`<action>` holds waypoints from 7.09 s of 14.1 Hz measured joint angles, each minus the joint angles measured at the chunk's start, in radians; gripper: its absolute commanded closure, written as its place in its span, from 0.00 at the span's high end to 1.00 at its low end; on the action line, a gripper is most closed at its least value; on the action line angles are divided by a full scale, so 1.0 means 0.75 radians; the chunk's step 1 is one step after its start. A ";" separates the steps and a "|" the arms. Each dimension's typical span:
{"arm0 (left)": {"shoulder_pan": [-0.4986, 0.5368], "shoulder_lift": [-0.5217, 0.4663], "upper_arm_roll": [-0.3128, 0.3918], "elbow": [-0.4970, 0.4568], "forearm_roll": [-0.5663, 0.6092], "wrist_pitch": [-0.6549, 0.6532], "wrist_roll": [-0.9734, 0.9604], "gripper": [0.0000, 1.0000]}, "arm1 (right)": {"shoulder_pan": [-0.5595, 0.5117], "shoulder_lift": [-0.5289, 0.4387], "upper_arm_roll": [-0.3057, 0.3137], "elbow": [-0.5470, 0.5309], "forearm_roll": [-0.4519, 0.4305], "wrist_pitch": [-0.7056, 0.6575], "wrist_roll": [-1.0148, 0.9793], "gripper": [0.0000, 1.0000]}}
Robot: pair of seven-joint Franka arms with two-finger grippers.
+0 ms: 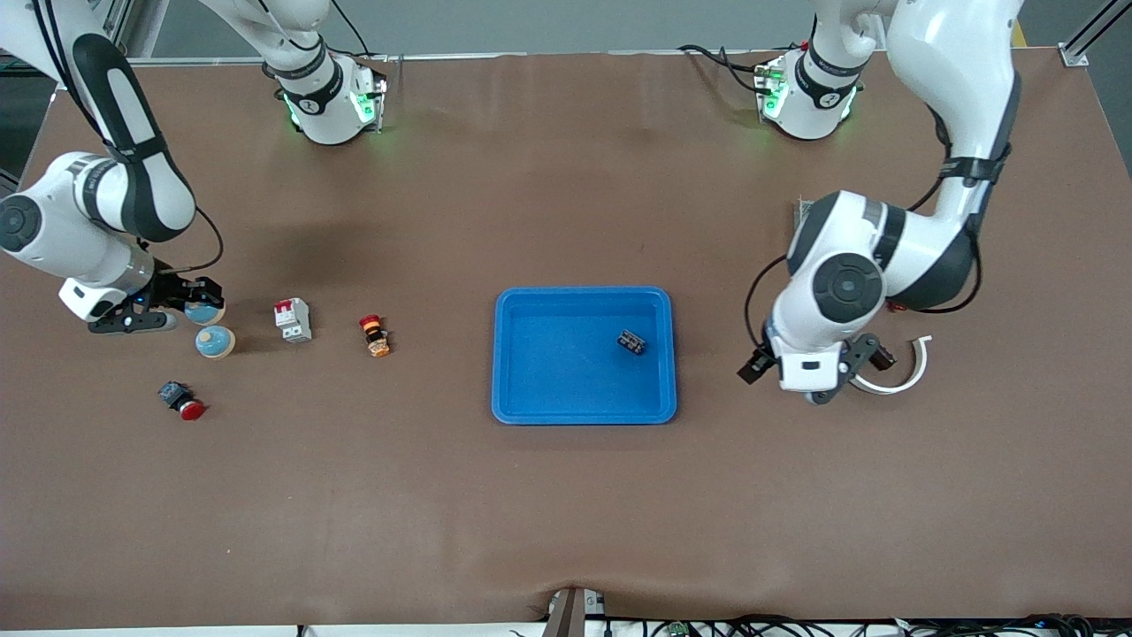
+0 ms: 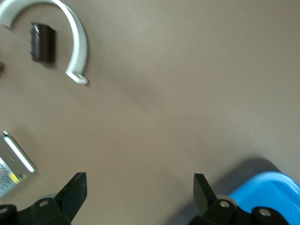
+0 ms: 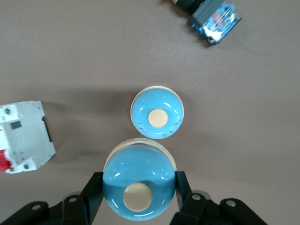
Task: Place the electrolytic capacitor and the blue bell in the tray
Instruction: 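Lift the bell toward the tray while the left gripper grasps another capacitor, then lower the bell and capacitor into the tray and open both grippers, then withdraw the left gripper while the right gripper grasps the second bell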
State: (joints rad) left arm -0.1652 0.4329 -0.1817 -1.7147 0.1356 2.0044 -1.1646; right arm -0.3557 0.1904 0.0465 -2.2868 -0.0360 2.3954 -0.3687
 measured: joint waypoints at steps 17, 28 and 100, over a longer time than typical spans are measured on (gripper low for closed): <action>0.503 -0.039 0.001 -0.330 0.094 0.311 0.372 0.86 | 0.584 -0.130 0.043 0.169 0.125 -0.172 1.003 0.00; 0.533 0.092 0.000 -0.361 0.094 0.431 0.372 0.68 | 1.082 0.000 0.043 0.277 0.125 -0.016 1.865 0.00; -0.019 0.182 -0.225 0.397 0.095 0.077 -0.363 1.00 | 0.979 0.552 -0.043 1.056 -0.006 -0.444 1.087 1.00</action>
State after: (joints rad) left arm -0.1792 0.5692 -0.3503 -1.4171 0.2070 2.0621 -1.4369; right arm 0.3783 0.6042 0.0146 -1.4946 -0.0406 2.0625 0.4468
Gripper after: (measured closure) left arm 0.000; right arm 0.000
